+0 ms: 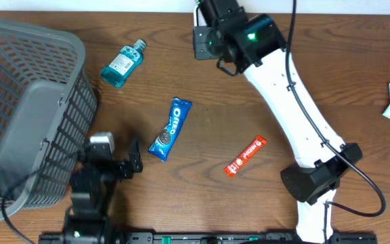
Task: Scan the item barcode
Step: 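Retract the right arm and reach the left gripper toward the bottle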
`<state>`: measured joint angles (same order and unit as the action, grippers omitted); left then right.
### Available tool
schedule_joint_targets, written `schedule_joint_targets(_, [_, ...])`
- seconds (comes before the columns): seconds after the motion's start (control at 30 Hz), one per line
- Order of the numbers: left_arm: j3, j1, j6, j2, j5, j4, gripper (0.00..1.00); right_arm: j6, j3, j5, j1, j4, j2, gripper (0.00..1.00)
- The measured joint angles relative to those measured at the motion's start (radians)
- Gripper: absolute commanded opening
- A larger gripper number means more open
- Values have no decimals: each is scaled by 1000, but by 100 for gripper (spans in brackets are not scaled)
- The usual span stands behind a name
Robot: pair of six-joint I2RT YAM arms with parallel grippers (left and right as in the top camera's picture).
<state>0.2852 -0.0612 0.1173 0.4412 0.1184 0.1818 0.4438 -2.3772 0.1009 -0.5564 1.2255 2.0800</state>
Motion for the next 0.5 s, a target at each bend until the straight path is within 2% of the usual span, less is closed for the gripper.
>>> schedule_joint_targets(0.13, [212,0,21,229,60,69,98,0,0,-80,35,66,0,1])
schedule_joint_targets(0.23, [316,-1,27,380,193,63,98,2,1,-159,66,173,-5,2])
schedule_joint_targets(0.4, [341,-2,37,564,356,1,98,3,2,-226,116,331,-41,2])
schedule_joint_targets(0.5, [341,-2,44,676,403,-3,98,-10,2,-243,154,349,-77,2])
